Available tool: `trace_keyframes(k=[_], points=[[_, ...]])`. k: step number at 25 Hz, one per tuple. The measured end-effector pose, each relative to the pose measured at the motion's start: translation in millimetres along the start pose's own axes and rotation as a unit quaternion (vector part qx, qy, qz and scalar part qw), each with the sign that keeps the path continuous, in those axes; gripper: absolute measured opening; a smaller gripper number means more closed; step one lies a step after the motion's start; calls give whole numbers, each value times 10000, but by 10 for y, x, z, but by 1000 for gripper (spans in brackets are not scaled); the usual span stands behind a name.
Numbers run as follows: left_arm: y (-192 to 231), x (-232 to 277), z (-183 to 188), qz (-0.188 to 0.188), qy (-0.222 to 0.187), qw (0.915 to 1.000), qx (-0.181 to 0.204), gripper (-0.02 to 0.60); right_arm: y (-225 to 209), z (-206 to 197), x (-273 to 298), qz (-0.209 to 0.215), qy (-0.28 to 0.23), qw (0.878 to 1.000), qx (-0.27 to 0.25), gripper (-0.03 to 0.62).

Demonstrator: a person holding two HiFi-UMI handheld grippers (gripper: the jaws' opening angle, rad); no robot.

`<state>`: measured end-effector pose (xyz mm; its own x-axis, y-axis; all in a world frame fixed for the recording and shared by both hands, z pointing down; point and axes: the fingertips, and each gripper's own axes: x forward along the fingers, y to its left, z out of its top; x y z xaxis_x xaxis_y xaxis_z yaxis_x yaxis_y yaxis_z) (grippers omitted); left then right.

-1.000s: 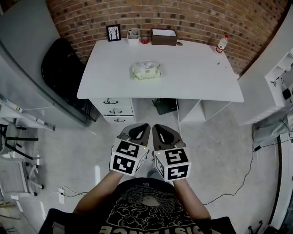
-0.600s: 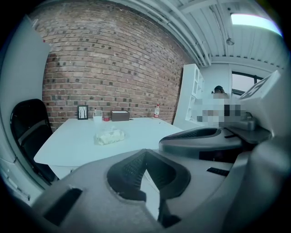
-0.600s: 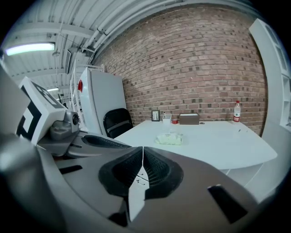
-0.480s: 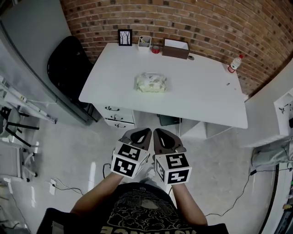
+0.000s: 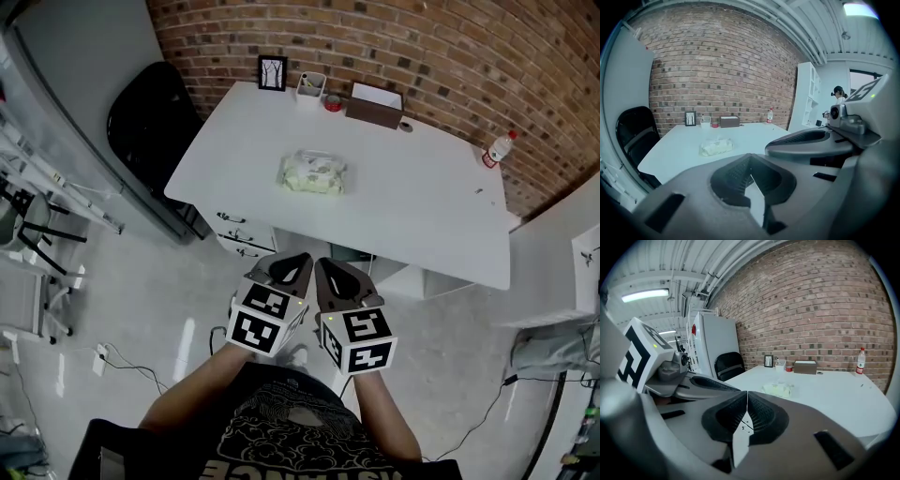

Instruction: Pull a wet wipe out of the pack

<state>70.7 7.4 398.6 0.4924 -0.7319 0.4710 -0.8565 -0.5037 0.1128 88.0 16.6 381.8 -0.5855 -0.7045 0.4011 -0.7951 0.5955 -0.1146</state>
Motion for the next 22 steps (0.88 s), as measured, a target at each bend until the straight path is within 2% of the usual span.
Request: trace_keyframes(k=[7, 15, 22], points=[[109, 89, 87, 103, -38, 9999, -36, 11, -96, 51, 80, -20, 15, 10000, 47, 17], [316, 360, 218, -71, -32, 10000, -18, 11, -299, 164, 343, -210, 84, 9997, 83, 18], [663, 686, 390, -260, 1, 9997, 4, 11, -518, 311, 779, -387, 189, 9989, 164, 18]])
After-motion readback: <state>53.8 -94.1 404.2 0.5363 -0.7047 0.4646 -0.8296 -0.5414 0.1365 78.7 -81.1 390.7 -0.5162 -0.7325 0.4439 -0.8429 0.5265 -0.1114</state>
